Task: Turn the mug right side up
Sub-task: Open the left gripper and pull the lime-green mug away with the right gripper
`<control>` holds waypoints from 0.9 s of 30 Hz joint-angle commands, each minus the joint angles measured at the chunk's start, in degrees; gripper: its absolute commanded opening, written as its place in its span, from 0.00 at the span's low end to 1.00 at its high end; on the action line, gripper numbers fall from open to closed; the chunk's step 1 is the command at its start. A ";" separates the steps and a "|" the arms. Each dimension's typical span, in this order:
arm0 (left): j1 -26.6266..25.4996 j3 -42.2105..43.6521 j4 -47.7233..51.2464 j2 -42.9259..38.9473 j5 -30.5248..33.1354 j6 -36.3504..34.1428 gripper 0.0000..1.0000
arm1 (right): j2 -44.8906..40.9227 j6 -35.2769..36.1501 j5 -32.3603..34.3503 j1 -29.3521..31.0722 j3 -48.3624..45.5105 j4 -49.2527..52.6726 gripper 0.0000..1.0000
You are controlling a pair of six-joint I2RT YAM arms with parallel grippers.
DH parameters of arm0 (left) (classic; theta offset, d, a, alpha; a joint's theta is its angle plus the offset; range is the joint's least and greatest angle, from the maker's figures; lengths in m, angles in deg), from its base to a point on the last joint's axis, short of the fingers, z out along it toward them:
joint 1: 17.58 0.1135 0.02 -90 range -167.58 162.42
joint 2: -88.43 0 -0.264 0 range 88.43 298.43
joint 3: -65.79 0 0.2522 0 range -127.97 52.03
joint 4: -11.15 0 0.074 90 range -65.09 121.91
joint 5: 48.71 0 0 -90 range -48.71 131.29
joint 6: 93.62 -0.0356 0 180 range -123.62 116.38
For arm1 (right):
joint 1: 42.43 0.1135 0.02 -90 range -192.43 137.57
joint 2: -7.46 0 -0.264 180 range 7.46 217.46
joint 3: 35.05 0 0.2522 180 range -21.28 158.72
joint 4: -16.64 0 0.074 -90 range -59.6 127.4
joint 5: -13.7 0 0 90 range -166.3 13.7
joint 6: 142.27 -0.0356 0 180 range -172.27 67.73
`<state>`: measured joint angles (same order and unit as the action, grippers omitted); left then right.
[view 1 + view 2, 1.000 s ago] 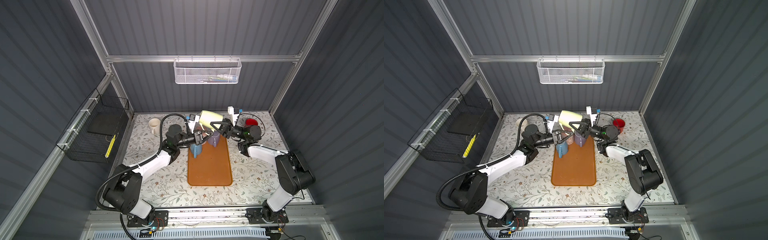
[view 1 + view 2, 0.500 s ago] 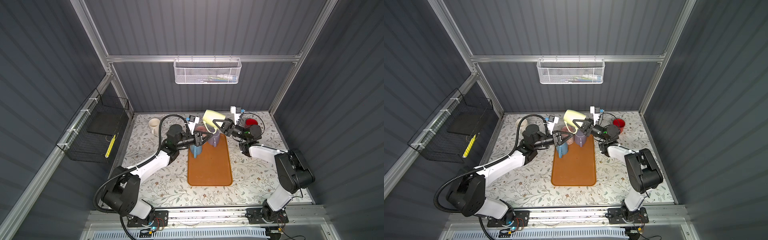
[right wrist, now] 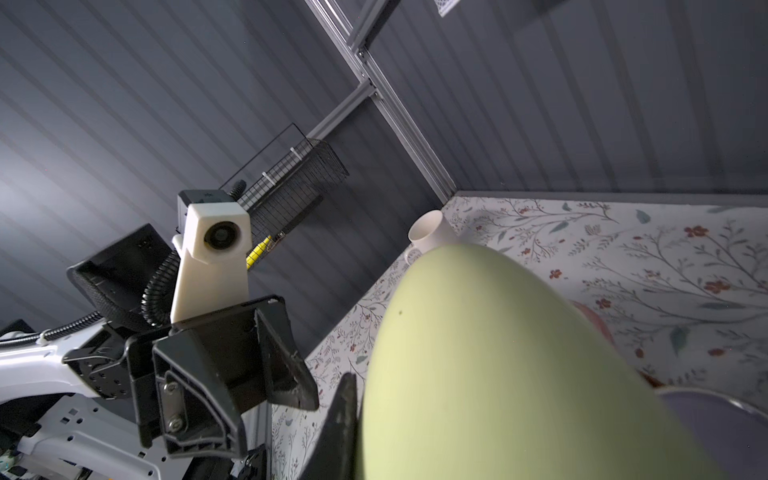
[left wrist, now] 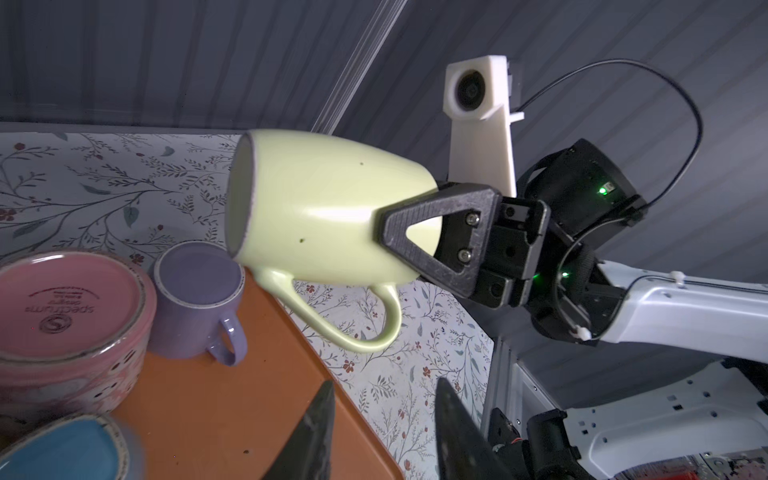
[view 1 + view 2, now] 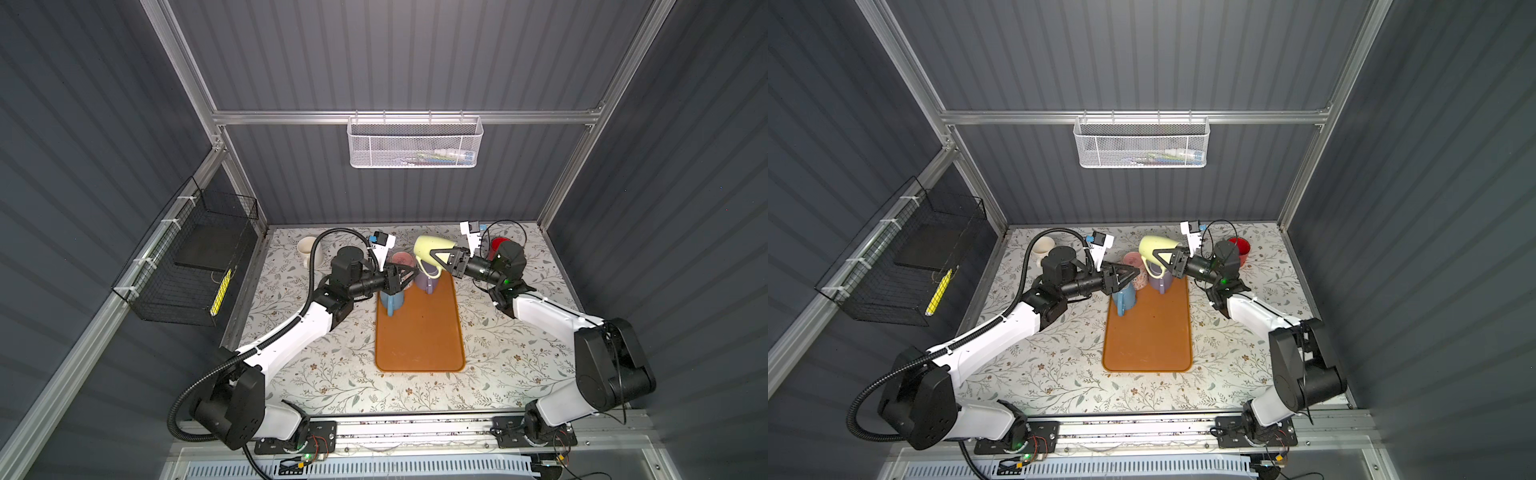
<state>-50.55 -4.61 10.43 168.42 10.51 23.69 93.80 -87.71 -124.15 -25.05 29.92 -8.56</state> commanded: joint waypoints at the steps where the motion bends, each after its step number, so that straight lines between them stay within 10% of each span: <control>1: -0.16 -2.11 5.03 -1.58 2.67 -4.51 0.40 | -3.69 12.02 2.50 -0.26 4.60 15.56 0.00; 27: -0.16 -1.72 15.92 -3.00 15.99 -13.32 0.40 | -5.34 39.33 27.12 -9.91 22.44 78.87 0.00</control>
<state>-50.55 -5.27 24.49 166.95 24.39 12.43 87.88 -52.70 -101.33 -34.53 49.35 65.45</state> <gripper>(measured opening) 0.397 0.113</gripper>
